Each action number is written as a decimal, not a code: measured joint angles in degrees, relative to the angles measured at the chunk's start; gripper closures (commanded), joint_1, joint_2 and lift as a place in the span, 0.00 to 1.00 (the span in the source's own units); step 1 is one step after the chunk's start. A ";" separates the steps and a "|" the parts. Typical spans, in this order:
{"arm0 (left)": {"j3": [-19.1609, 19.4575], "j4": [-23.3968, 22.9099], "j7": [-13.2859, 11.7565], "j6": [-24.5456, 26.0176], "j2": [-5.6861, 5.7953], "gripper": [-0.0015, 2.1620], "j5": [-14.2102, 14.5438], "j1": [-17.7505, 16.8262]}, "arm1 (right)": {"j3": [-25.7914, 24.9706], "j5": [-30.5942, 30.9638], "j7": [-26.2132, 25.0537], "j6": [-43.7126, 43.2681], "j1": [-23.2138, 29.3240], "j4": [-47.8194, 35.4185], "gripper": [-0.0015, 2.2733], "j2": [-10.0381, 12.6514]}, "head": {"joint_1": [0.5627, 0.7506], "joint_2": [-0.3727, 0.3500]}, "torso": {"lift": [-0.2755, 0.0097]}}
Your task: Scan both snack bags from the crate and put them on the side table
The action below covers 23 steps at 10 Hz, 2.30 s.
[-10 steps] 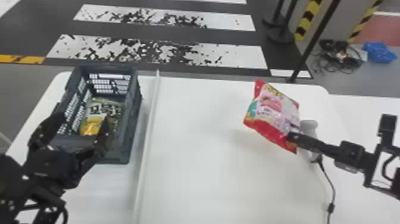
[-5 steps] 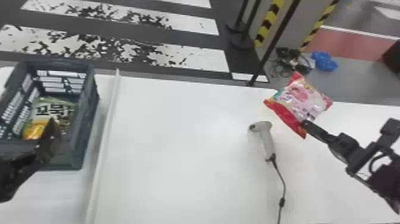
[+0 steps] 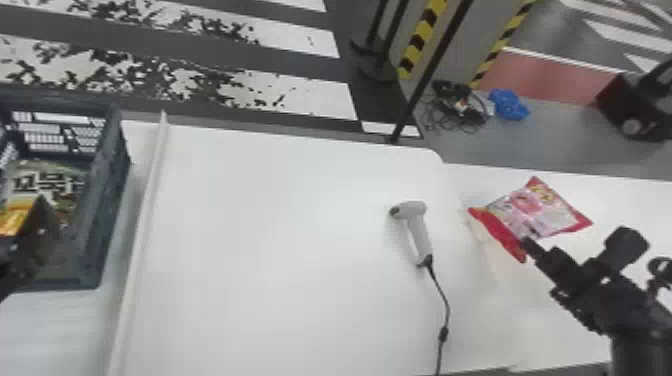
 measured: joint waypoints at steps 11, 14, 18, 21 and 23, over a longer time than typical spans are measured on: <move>0.62 -2.93 0.03 0.34 -0.37 0.04 0.17 1.40 | 20.15 8.44 -1.25 -33.29 23.03 -35.19 0.03 12.98 | 0.70 0.13 | 0.66; 1.42 -2.96 0.10 0.36 -0.37 0.04 0.16 1.47 | 34.65 18.21 -5.76 -43.97 28.14 -38.30 0.03 15.15 | 0.70 0.40 | 0.66; 4.62 -3.07 -0.33 6.84 0.19 0.04 0.09 -1.26 | 43.84 22.87 -9.05 -47.43 29.53 -38.19 0.03 17.13 | 0.70 0.61 | 0.66; 10.74 -4.18 -4.88 24.16 3.56 0.04 0.13 -8.06 | 45.96 24.11 -9.05 -47.91 30.67 -38.01 0.03 17.32 | 0.70 0.72 | 0.66; 13.23 -4.12 -8.21 32.08 8.23 0.04 -0.06 -12.95 | 46.11 24.37 -9.04 -47.91 31.31 -37.92 0.03 17.26 | 0.70 0.75 | 0.66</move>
